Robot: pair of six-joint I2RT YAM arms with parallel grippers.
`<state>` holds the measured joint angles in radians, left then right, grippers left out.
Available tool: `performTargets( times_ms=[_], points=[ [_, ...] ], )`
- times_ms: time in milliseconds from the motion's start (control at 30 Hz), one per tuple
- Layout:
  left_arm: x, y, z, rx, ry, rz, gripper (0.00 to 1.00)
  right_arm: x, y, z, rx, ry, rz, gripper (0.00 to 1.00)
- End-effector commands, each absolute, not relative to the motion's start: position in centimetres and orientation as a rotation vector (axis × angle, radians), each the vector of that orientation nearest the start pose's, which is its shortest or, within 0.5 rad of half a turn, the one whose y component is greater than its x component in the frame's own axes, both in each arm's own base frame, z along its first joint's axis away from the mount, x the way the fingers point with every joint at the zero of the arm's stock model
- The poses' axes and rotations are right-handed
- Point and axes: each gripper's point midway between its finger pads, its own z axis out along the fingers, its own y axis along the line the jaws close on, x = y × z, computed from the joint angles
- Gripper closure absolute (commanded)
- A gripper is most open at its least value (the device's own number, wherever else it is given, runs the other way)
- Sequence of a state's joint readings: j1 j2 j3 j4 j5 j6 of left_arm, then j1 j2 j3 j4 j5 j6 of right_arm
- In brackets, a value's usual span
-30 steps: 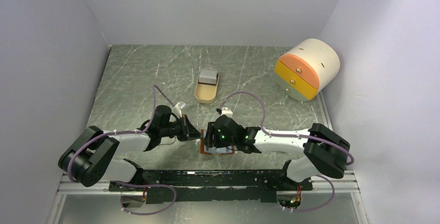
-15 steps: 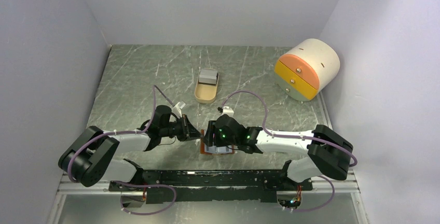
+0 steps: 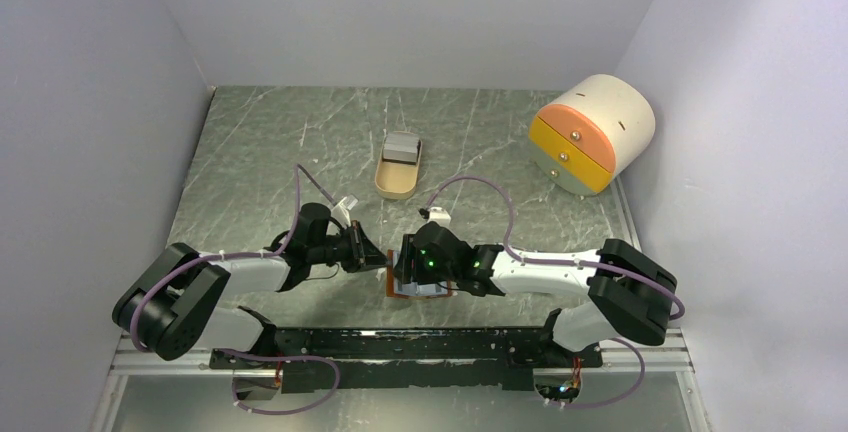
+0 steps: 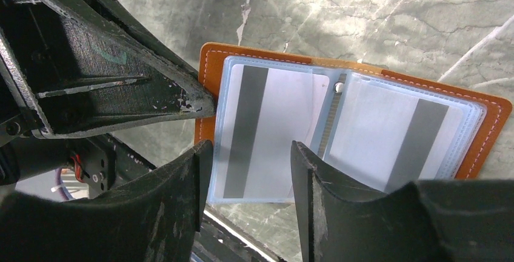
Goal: Put the credit cards into the card holder
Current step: Turn over the card slot in the card holder.
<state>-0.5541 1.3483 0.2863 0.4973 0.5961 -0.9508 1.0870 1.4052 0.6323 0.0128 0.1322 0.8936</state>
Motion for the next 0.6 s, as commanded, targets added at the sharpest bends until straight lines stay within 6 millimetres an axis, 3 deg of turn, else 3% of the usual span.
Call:
performTargets(
  times_ms=[0,567],
  points=[
    [18.2,-26.6,7.3,-0.03,2.369,-1.482,0.91,16.1,30.9,4.5,-0.158,2.484,0.711,0.47],
    [18.1,-26.6,7.0,-0.028,2.377,-1.474,0.91,16.1,29.5,5.0,-0.174,2.474,0.649,0.46]
  ],
)
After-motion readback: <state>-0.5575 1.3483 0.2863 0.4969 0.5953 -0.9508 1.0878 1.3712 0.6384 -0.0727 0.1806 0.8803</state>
